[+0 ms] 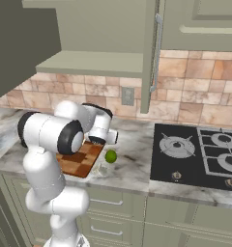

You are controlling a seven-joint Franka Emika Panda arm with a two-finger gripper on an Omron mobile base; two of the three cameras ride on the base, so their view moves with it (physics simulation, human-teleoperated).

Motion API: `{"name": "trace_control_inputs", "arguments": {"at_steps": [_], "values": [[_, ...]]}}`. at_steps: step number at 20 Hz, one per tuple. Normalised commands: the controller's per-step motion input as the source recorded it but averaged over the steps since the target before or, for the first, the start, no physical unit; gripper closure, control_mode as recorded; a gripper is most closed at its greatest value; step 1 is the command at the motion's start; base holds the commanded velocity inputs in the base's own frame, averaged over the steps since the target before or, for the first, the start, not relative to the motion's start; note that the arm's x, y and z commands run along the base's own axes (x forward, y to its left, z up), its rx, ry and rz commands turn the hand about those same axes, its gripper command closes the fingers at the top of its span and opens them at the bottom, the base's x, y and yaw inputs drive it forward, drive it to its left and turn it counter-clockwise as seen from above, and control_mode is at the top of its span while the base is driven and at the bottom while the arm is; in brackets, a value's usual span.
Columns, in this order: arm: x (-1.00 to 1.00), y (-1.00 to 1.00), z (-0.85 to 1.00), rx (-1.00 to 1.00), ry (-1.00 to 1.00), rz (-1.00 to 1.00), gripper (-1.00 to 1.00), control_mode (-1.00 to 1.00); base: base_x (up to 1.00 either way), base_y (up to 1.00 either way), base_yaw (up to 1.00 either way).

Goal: Open the cabinet. Place the bowl and condiment on the counter. Then place the lime and garlic on the cutting board.

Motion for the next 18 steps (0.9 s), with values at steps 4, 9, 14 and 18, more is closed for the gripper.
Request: {"name": "trace_control_inputs", "arguments": {"at_steps": [4, 9, 14, 18], "values": [[0.47, 0.08, -0.12, 0.0, 0.0, -0.01, 1.0, -1.0, 0.0, 0.0, 0.0], [0.45, 0.1, -0.16, 0.01, 0.0, 0.0, 1.0, -1.0, 0.0, 0.0, 0.0], [0.48, 0.12, -0.18, 0.02, 0.0, 0.0, 1.0, -1.0, 0.0, 0.0, 0.0], [0.52, 0.09, -0.19, 0.02, 0.0, 0.0, 1.0, -1.0, 0.0, 0.0, 0.0]]}}
